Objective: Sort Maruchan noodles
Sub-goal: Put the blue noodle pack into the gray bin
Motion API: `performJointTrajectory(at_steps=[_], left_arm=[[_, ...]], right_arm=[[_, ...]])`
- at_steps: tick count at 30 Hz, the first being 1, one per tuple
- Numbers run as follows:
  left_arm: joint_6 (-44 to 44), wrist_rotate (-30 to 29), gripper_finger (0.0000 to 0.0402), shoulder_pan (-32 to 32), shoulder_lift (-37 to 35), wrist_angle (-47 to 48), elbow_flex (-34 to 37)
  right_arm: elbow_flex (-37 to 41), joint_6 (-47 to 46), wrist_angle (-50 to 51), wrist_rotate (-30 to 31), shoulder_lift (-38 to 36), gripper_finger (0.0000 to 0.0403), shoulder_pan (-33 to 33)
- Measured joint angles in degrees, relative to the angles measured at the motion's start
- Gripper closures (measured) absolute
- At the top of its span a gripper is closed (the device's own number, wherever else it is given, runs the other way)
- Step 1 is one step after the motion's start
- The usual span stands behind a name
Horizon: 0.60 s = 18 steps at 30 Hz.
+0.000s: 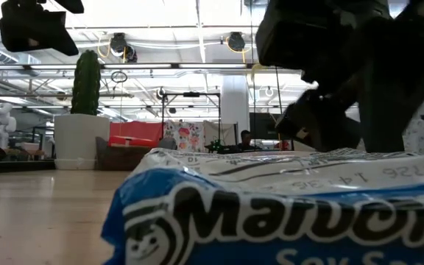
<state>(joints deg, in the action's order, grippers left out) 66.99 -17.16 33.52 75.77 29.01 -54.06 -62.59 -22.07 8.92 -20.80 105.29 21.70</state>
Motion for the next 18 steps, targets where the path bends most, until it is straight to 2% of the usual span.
performJointTrajectory(at_steps=[5,12,18], left_arm=[[-2.4,0.01,0.0167,0.0,0.0,0.83,0.0],[-0.21,0.03,0.0167,-0.02,0.0,2.41,0.0],[-0.52,0.03,0.0167,-0.02,0.0,2.46,0.0]], right_arm=[[1.93,-1.37,-1.29,2.67,0.0,0.0234,0.45],[3.95,-2.73,-5.69,5.79,0.0,0.0235,0.62],[4.71,-2.73,-7.3,5.79,0.0,0.0269,0.66]])
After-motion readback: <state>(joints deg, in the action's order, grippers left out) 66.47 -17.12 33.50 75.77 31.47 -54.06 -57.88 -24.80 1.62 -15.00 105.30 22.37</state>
